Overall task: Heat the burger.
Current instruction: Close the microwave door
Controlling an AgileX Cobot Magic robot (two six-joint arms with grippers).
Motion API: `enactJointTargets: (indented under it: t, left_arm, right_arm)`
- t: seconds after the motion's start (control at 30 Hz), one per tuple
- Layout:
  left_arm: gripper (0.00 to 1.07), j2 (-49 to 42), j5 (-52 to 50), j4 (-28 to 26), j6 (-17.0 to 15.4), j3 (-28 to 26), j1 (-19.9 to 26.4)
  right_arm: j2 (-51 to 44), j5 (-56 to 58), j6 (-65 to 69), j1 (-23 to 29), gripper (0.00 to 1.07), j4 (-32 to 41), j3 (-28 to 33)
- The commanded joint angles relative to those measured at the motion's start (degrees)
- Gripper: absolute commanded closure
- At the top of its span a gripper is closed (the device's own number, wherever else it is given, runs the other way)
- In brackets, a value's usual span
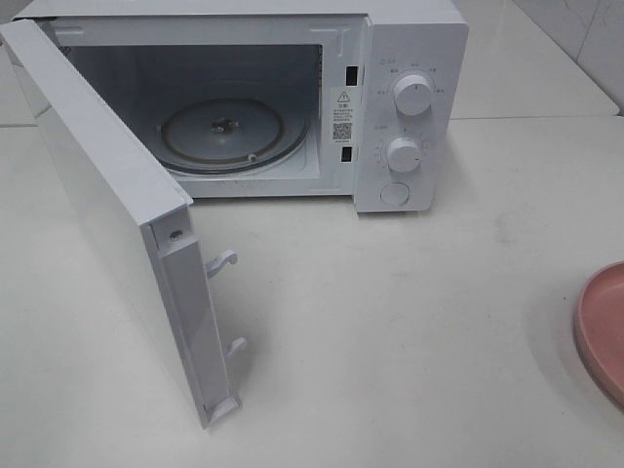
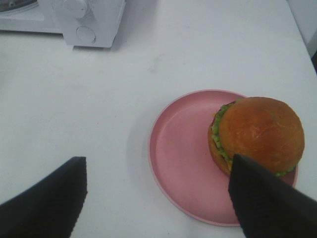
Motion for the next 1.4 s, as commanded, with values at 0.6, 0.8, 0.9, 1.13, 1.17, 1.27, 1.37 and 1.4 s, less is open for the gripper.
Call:
enactJointTargets:
  t: [0.6, 0.8, 0.9, 1.13, 1.17, 1.27, 1.37, 1.4]
  left_arm:
    - [0.09, -1.0, 0.0, -0.1, -0.2, 0.1, 0.1]
    - [0.09, -1.0, 0.0, -0.1, -0.2, 0.1, 0.1]
    - [0.09, -1.0, 0.0, -0.1, -0.2, 0.1, 0.1]
    - [0.09, -1.0, 0.0, -0.1, -0.2, 0.1, 0.1]
    - [0.09, -1.0, 0.0, -0.1, -0.2, 0.1, 0.1]
    - [0.09, -1.0, 0.0, -0.1, -0.2, 0.1, 0.1]
    - [0.09, -1.0, 0.0, -0.1, -0.2, 0.1, 0.1]
    - [0.09, -1.0, 0.0, -0.1, -0.2, 0.1, 0.1]
  right_arm:
    - [-5.5, -0.7, -1.1, -5.9, 0.32, 0.3, 0.1]
    - [-5.5, -0.7, -1.1, -5.9, 0.32, 0.3, 0.1]
    - [-5.5, -0.7, -1.1, -5.9, 0.32, 0.3, 0.1]
    - [-5.5, -0.7, -1.1, -5.9, 0.32, 0.3, 0.1]
    - [-5.5, -0.7, -1.1, -5.9, 0.32, 0.3, 0.1]
    - [-5.5, -0.7, -1.1, -5.9, 0.32, 0.3, 0.1]
    - [-5.5, -0.7, -1.1, -5.9, 0.32, 0.3, 0.1]
    - [-5.5, -0.7, -1.1, -5.9, 0.32, 0.3, 0.1]
